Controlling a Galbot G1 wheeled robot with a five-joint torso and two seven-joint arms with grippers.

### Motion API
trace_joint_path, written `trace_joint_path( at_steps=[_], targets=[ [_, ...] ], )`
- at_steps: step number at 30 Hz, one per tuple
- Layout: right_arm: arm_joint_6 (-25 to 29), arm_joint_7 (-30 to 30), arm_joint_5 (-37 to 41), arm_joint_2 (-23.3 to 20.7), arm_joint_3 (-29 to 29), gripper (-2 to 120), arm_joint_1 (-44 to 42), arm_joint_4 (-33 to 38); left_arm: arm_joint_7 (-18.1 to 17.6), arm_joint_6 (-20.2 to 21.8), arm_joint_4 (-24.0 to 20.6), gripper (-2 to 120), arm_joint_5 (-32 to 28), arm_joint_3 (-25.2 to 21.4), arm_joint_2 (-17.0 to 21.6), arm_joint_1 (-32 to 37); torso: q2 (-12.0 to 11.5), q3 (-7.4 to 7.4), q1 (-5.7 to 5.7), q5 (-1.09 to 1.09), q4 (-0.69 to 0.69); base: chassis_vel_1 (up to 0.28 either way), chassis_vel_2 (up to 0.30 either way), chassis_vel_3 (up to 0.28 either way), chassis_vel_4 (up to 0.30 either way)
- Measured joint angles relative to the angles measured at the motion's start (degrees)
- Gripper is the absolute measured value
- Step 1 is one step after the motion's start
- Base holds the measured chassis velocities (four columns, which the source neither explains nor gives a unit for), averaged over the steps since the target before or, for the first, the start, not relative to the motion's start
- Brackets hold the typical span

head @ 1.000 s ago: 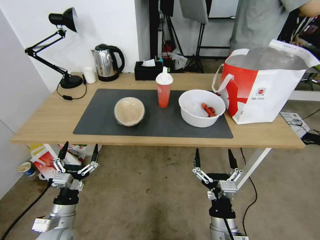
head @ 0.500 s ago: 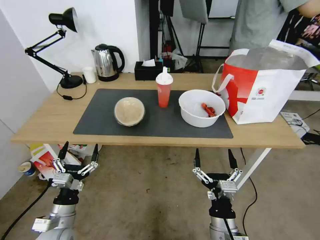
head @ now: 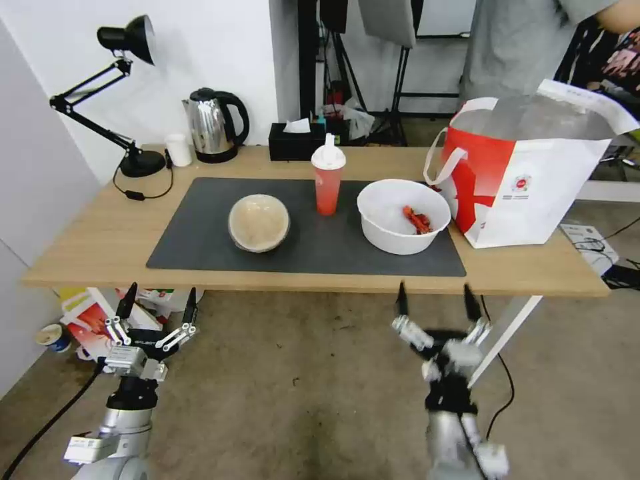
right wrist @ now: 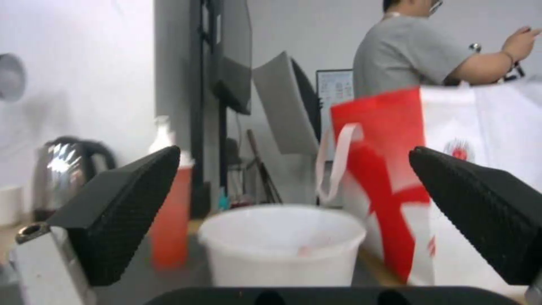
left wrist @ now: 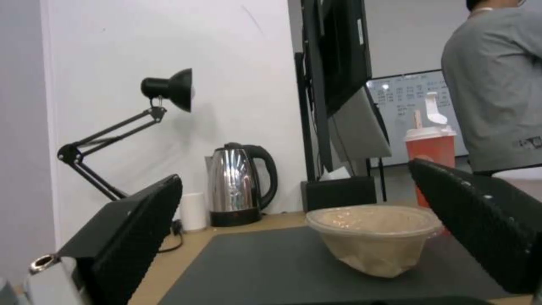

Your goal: Pick up the trash from the table and place it into the takeout bag.

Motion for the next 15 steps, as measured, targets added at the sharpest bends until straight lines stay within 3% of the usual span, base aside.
trace_joint_path(
  at_steps=[9,15],
  targets=[
    [-15.1,0.6,11.6,-6.6,4.4,100,13.7,6.1,0.0,0.0,0.0,100,0.0,0.0,0.0,0.0,0.0,0.0,0.0,-0.01,0.01,0.0,0.0,0.0,0.0],
    [-18.0,0.5,15.2,-8.7,6.0,100,15.5,7.8,0.0,0.0,0.0,100,0.0,0.0,0.0,0.0,0.0,0.0,0.0,0.0,-0.01,0.0,0.0,0.0,0.0]
  ],
)
